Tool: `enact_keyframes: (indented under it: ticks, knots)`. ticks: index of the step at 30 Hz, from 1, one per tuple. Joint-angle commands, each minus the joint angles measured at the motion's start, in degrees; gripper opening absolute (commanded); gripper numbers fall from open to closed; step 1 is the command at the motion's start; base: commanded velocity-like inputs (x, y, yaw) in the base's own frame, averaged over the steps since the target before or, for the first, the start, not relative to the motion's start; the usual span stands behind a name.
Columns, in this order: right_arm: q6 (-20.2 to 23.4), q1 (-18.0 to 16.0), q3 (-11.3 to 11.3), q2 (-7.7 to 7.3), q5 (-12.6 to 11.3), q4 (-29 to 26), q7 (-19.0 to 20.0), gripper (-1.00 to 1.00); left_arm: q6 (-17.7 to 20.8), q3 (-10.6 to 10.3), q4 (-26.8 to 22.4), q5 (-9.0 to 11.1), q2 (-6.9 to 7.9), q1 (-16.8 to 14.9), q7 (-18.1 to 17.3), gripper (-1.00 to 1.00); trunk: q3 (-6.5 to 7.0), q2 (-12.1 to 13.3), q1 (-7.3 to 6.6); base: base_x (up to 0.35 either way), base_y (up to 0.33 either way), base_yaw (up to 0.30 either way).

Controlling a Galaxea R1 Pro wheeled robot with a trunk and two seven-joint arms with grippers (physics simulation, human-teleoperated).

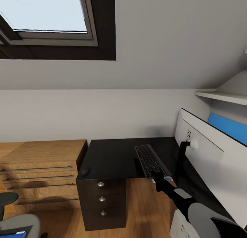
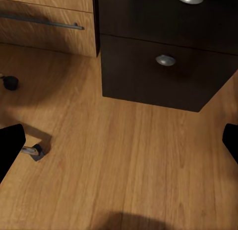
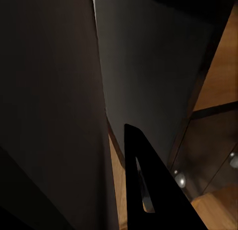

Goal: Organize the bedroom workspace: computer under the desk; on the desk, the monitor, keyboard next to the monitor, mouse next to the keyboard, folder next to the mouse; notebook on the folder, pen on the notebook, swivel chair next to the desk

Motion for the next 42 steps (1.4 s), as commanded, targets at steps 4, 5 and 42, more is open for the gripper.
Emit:
enact_keyframes:
  ticks: [4,5,42]
  knots:
    - [0.6,0.0,-0.5,-0.02,0.0,0.0,0.0,-1.00,-0.2,-0.1,0.0,0.1,-0.01,0.0,0.2,1.00,-0.80,-1.7,0.89,0.000,0.000,0.000]
    - [0.6,-0.1,-0.6,-0.04,0.0,0.0,0.0,-1.00,-0.2,-0.1,0.0,0.1,-0.01,0.0,0.2,1.00,-0.98,-2.1,1.11,0.000,0.000,0.000]
    - [2.6,-0.1,-0.6,-0.14,-10.0,1.3,0.0,-1.00,-0.2,0.0,0.0,0.1,-0.01,0.0,0.1,1.00,-4.93,-10.9,5.94,0.000,0.000,0.000]
